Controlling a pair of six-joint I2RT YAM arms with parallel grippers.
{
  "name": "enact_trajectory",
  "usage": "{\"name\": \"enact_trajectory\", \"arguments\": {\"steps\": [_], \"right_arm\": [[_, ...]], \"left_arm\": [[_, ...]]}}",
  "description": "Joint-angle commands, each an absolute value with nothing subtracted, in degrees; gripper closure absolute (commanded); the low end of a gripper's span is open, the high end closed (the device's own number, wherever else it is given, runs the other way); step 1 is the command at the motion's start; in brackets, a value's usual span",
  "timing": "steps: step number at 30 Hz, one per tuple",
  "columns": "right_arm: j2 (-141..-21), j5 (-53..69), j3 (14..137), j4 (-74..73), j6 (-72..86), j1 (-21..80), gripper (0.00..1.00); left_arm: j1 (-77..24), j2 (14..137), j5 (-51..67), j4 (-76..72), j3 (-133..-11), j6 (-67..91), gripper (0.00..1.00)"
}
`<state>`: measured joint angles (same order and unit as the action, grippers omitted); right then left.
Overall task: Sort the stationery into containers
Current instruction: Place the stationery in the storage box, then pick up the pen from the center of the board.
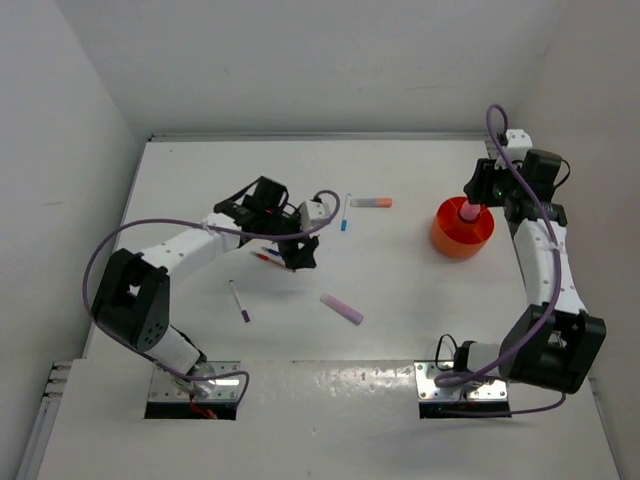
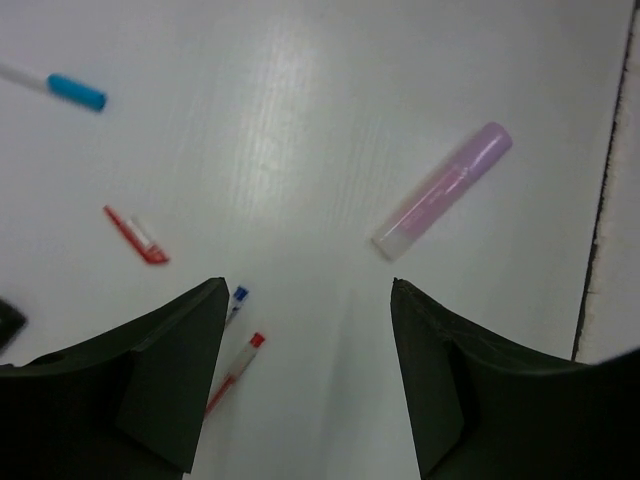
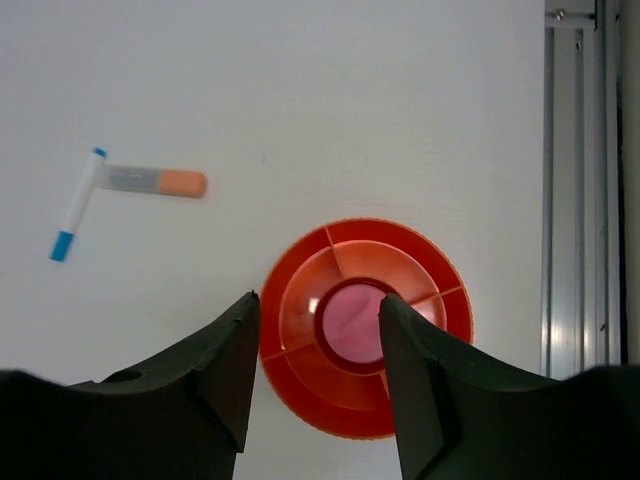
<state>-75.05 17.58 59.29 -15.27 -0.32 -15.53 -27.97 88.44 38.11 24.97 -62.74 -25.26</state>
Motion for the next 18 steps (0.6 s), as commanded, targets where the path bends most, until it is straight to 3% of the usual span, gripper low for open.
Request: {"name": "enact_trajectory", "arguments": {"steps": [1, 10, 18], "right_arm": [[-70.7, 23.2, 65.1, -18.5, 4.6, -15.2, 0.49], [-61.1, 32.2, 63.0, -28.3, 8.6, -17.6, 0.48], [-59.8, 35.6, 65.0, -35.4, 9.4, -19.5, 0.46]], "left_arm": [[-33.3, 89.1, 40.3, 28.6, -65.1, -34.2, 0.29], [-45.5, 97.2, 35.8, 26.5, -66.3, -46.8, 0.29], [-49.4, 106.3, 30.9, 24.9, -69.3, -51.0, 0.29]]}}
